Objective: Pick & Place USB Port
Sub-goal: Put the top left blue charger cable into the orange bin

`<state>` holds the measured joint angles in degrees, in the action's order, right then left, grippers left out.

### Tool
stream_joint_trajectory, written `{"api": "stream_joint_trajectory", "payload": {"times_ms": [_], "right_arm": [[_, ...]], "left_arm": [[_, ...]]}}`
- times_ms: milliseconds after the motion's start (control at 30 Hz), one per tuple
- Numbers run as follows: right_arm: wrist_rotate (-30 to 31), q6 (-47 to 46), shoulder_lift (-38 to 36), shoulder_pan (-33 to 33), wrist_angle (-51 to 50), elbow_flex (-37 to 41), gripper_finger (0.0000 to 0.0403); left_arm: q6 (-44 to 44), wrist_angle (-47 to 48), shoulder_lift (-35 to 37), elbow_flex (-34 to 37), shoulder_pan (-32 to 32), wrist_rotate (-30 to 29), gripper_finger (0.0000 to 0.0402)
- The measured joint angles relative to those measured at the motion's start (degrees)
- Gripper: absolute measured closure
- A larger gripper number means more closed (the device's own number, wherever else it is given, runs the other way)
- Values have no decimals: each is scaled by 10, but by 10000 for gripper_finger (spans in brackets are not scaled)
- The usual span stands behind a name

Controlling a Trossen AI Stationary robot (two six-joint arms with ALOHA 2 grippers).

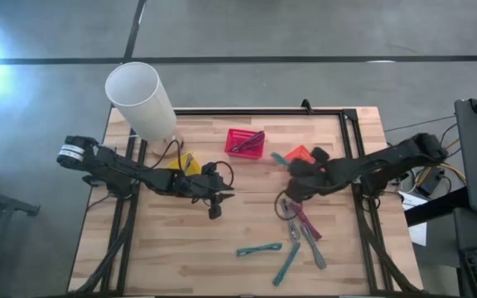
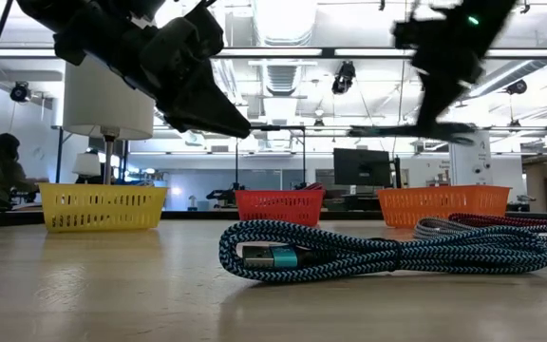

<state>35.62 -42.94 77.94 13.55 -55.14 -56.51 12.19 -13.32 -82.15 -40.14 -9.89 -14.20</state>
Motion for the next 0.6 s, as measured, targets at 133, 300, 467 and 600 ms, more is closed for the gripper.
{"api": "stream_joint_trajectory", "payload": {"times_ms": [133, 300, 467, 600], "right_arm": [[24, 9, -56, 0, 78, 103, 394], [23, 11, -102, -8, 124, 198, 394], [38, 37, -119, -9, 141, 258, 394], [65, 81, -122, -8, 204, 294, 394]], "left_arm": [[0, -1, 0, 0, 0, 0, 303], [0, -1, 0, 0, 0, 0, 303], [-1, -6, 0, 0, 0, -1, 303], [-1, -18, 0, 0, 0, -3, 303]]}}
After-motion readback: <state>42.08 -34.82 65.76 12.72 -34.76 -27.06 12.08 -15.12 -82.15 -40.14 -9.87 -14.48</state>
